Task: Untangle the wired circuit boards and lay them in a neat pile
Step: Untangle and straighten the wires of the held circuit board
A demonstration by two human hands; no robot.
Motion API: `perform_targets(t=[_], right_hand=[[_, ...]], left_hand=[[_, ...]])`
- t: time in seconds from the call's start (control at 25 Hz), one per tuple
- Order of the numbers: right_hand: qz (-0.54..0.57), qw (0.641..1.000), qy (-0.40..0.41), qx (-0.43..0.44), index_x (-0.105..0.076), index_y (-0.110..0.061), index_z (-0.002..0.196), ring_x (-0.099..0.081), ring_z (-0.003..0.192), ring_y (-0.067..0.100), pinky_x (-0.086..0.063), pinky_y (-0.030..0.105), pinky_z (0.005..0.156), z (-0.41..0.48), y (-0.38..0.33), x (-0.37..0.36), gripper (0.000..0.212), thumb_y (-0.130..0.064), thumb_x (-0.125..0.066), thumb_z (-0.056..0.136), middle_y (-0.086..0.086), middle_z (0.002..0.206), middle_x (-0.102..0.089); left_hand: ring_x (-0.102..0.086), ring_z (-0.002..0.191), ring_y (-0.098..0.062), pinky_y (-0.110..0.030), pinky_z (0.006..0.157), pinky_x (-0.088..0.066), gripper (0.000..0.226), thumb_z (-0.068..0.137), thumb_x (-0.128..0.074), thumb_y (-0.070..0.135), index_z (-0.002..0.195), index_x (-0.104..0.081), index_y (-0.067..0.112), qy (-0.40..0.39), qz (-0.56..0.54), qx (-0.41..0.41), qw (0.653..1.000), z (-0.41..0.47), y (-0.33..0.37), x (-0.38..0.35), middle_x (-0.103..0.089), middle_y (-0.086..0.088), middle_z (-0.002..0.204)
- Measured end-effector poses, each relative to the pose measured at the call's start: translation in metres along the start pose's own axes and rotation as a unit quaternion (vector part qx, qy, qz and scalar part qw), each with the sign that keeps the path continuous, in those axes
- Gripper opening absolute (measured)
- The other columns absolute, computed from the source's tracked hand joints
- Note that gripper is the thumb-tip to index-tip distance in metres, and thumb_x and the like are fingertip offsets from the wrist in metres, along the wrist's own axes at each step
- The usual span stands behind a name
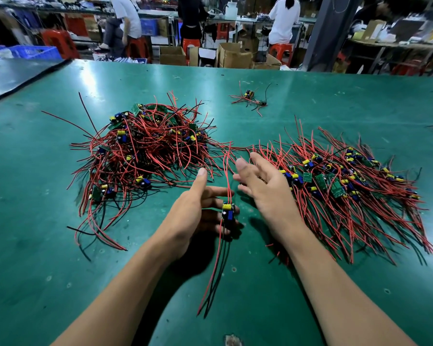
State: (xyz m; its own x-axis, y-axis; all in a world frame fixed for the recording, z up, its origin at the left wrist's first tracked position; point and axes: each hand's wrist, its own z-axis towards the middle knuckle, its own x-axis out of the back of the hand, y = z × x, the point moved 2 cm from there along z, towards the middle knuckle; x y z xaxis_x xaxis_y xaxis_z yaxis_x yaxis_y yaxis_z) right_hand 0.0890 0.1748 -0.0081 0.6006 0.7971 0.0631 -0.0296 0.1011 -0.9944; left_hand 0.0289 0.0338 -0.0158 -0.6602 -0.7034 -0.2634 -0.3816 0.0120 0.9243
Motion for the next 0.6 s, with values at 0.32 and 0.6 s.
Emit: perform_targets(t=[0.32, 0.6], right_hand=[[-0.327, 0.936, -0.004, 0.132, -0.062, -0.011, 0.134, -0.056, 0.113, 0.016, -0.024, -0.004, 0.091, -0.021, 0.005, -0.026, 0.044, -0.017, -0.071, 0.091, 0.007, 0.123, -0.063], [-0.455, 0.871, 0.140, 0.124, -0.061, -0.008, 0.135, -0.050, 0.119, 0.030, -0.036, 0.034, 0.102, -0.014, -0.007, 0.004, 0.042, -0.020, -0.065, 0.095, 0.010, 0.127, -0.063]], left_hand=[[-0.064, 0.079, -0.017, -0.031, 0.066, -0.055, 0.059, 0.093, -0.034, 0.063, 0.110, -0.068, 0.017, 0.027, -0.032, -0.037, 0.998, 0.006, 0.003, 0.005, -0.070, -0.004, 0.089], [-0.061, 0.068, -0.006, -0.027, 0.074, -0.051, 0.012, 0.090, -0.063, 0.019, 0.087, -0.074, 0.016, 0.344, 0.353, -0.269, 0.828, -0.005, 0.015, 0.039, -0.069, 0.007, 0.075]])
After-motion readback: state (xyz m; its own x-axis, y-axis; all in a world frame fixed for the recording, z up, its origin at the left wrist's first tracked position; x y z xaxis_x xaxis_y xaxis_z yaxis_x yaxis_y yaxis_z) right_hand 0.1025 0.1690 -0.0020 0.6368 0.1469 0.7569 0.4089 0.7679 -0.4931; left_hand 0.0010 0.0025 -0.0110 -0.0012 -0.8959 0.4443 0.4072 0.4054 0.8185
